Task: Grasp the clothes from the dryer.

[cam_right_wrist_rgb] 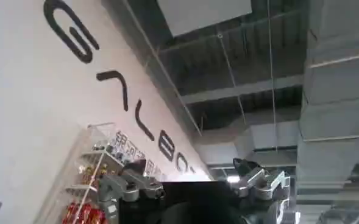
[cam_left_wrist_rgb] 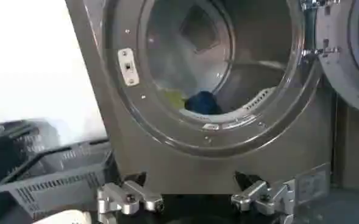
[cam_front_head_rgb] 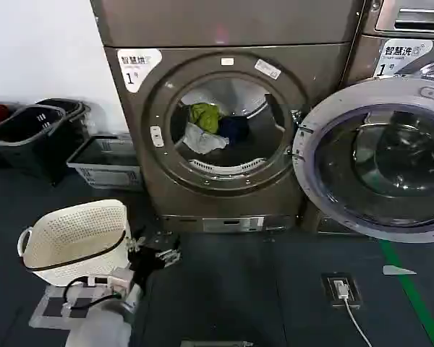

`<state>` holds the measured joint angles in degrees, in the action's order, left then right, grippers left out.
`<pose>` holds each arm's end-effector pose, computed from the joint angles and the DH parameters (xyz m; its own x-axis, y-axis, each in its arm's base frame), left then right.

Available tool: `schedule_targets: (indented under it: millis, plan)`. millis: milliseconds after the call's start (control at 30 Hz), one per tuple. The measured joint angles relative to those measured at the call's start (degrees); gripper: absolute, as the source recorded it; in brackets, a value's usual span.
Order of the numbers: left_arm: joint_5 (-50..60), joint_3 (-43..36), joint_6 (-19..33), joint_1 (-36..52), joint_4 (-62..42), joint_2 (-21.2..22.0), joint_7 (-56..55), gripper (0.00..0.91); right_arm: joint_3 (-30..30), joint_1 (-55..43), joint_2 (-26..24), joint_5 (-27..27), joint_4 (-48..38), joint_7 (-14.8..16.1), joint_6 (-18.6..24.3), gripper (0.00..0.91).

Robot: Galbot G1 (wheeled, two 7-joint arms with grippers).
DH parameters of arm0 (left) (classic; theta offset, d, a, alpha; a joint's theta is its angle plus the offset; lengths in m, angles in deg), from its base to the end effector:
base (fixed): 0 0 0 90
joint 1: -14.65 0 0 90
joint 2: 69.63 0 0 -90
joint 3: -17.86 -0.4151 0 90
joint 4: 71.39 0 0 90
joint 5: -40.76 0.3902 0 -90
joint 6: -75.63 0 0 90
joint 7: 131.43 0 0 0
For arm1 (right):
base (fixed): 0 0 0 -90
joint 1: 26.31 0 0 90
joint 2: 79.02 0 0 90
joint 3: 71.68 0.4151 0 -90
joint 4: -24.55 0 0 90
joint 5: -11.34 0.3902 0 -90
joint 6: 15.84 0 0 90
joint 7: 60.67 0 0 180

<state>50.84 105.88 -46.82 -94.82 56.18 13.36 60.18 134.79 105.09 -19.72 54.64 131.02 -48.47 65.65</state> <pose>0.2324 0.0110 -0.2701 -0.9475 0.1474 0.2837 0.2126 0.9532 0.2150 -0.1851 -0.4435 0.0422 -0.3560 0.6425 -0.6786 0.9241 0.3502 -0.1532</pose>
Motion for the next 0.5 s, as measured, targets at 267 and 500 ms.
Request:
schedule_targets:
  millis: [267, 500]
  plan:
    - [-0.06, 0.10, 0.07, -0.25, 0.78, 0.37, 0.46, 0.907, -0.71, -0.30, 0.13, -0.84, -0.47, 0.60, 1.35, 0.907]
    - [-0.03, 0.21, 0.10, -0.30, 0.99, 0.48, 0.69, 0.907, -0.67, -0.30, 0.02, -0.80, -0.88, 0.86, 2.11, 0.907]
